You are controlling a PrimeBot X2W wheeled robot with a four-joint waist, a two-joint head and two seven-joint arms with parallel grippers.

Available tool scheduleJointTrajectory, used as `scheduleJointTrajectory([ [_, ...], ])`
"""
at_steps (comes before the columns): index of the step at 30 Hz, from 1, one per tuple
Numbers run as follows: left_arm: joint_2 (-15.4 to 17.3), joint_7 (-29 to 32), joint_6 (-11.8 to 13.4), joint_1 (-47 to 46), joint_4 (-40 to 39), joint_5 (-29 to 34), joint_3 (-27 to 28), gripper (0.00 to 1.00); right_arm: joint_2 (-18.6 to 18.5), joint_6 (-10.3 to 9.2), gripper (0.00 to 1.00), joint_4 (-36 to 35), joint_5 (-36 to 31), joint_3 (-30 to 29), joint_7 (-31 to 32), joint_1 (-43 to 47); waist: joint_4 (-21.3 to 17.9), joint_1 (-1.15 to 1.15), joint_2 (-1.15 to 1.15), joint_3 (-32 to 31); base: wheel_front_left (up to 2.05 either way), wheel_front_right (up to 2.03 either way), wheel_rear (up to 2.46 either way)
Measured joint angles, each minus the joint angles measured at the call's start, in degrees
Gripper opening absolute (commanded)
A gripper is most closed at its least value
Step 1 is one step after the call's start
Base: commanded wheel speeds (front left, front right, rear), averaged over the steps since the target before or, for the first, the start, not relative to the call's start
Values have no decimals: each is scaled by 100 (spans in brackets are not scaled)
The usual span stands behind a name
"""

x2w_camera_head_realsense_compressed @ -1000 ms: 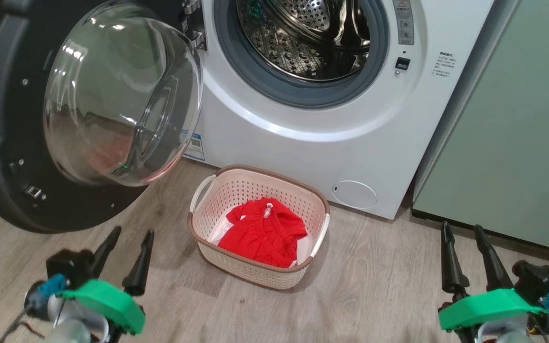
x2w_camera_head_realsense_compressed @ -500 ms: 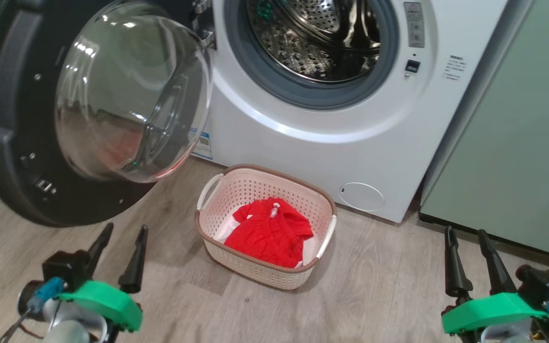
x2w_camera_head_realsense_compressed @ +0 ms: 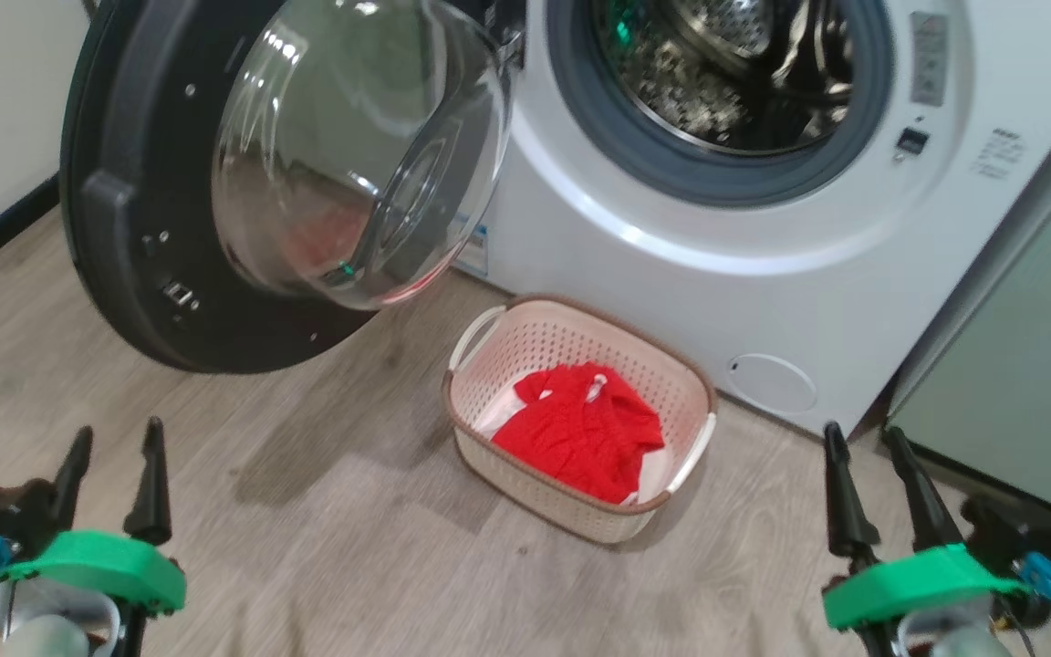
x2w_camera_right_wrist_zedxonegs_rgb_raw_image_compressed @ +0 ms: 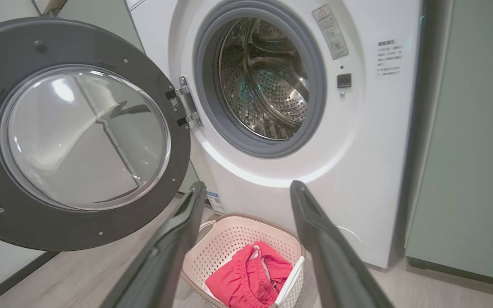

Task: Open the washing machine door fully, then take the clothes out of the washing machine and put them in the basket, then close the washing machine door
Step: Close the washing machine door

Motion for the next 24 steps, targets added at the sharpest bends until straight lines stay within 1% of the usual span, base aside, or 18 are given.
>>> scheduleJointTrajectory([
  [7,-208,0,0,-8,-75,112,670,100,-1,0,100,146,-2,286,0,-476,201,0,0,251,0,0,0],
  [11,-357,0,0,-7,-131,74,1151,100,-2,0,100,216,-3,365,0,-539,258,0,0,315,0,0,0],
  [12,-357,0,0,-7,-131,74,1151,54,-2,0,100,216,-3,365,0,-539,258,0,0,315,0,0,0],
  [14,-420,0,0,-8,-108,-40,1474,0,-2,0,100,231,-10,385,0,-539,270,0,0,329,0,0,0],
  [15,-435,0,0,-23,-77,-145,1638,0,-3,0,100,241,-10,387,0,-539,272,0,0,331,0,0,0],
  [17,-474,-13,0,-106,75,-587,1979,0,-3,0,100,256,-10,403,0,-540,273,0,0,325,0,0,0],
  [20,-422,-10,0,-432,501,-1502,2385,0,-3,0,100,257,-10,422,0,-541,271,0,0,315,0,0,0],
  [21,-358,87,1,-617,660,-1870,2501,0,-4,0,100,259,-10,431,0,-541,268,0,0,310,0,0,0],
  [24,-11,815,1,-1317,975,-2838,2770,0,-4,0,100,260,-44,439,0,-537,258,0,0,289,0,0,0],
])
